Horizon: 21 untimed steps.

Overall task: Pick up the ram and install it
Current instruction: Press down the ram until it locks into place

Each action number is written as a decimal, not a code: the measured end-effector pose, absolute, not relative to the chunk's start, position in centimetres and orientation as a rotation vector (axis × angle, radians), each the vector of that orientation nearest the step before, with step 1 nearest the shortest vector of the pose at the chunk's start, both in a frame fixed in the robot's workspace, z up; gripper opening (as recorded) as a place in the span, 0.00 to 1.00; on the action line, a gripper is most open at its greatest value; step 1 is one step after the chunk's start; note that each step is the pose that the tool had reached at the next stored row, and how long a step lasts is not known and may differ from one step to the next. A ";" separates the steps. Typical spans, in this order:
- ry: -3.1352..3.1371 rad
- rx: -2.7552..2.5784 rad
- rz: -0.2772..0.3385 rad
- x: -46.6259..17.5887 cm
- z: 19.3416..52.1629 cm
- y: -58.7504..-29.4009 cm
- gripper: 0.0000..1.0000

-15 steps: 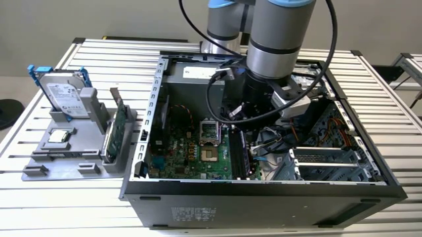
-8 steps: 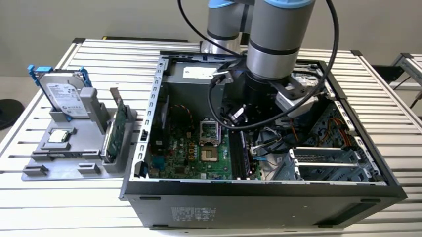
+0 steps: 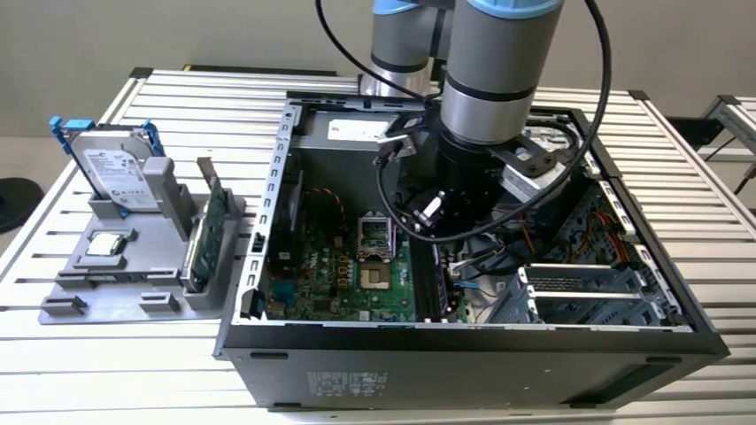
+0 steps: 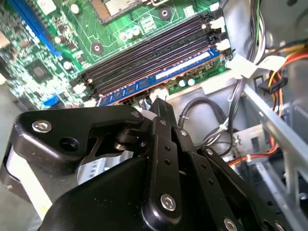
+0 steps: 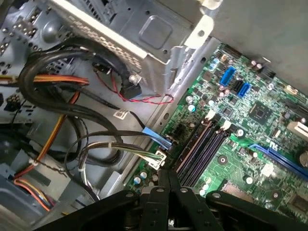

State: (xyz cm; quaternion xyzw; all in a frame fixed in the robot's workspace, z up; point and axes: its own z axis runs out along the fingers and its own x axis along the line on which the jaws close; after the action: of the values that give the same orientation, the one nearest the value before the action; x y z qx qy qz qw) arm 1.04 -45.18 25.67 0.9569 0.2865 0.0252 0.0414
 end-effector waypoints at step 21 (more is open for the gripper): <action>1.421 2.719 0.100 1.0 25.2 -45.2 0.00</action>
State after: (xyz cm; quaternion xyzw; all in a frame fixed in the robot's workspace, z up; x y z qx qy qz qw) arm 1.02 -45.18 25.24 0.8852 0.4626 0.0326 0.0359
